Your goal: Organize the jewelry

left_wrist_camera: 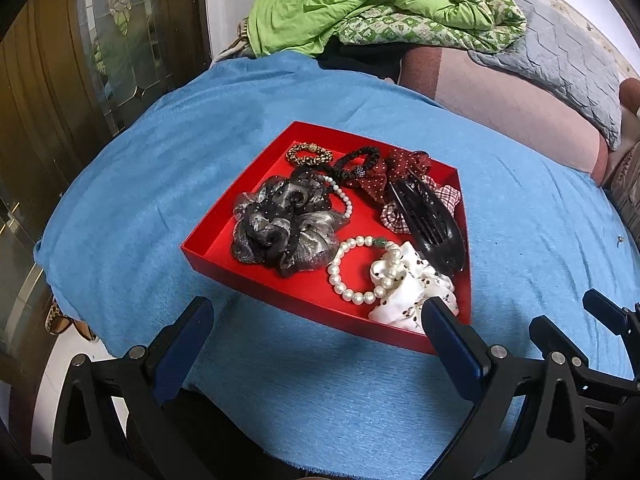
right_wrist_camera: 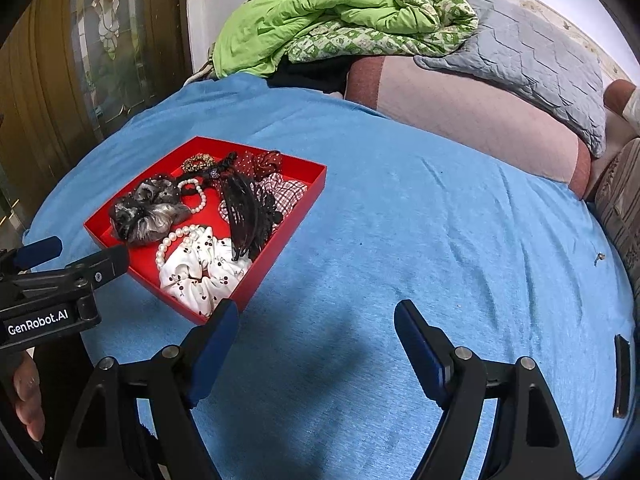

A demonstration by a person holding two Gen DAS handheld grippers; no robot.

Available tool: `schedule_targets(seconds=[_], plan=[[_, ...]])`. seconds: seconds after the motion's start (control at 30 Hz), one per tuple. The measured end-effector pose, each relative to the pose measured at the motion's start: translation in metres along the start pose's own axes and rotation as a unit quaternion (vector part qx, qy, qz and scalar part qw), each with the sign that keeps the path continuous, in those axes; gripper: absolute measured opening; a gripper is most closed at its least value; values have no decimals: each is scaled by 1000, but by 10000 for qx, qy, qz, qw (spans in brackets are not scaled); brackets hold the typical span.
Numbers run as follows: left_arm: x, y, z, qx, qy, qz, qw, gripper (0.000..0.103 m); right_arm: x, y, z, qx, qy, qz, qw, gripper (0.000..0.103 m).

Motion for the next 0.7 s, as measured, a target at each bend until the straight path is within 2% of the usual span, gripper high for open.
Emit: schedule_targets(seconds=[0.7], plan=[[17, 0, -10, 75, 2, 193, 9998, 103, 16, 0, -11, 141, 55, 188, 9997, 85]])
Point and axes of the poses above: each gripper's, at about its wrist camera, not at the fingertips, and z roughly against the way its jaws point, x to its left, y to its underside, the point moved 7 cm from there along -z, roughly the way its jaws point, and after that the axes turned 9 degrees about y, right-handed, at the moved point
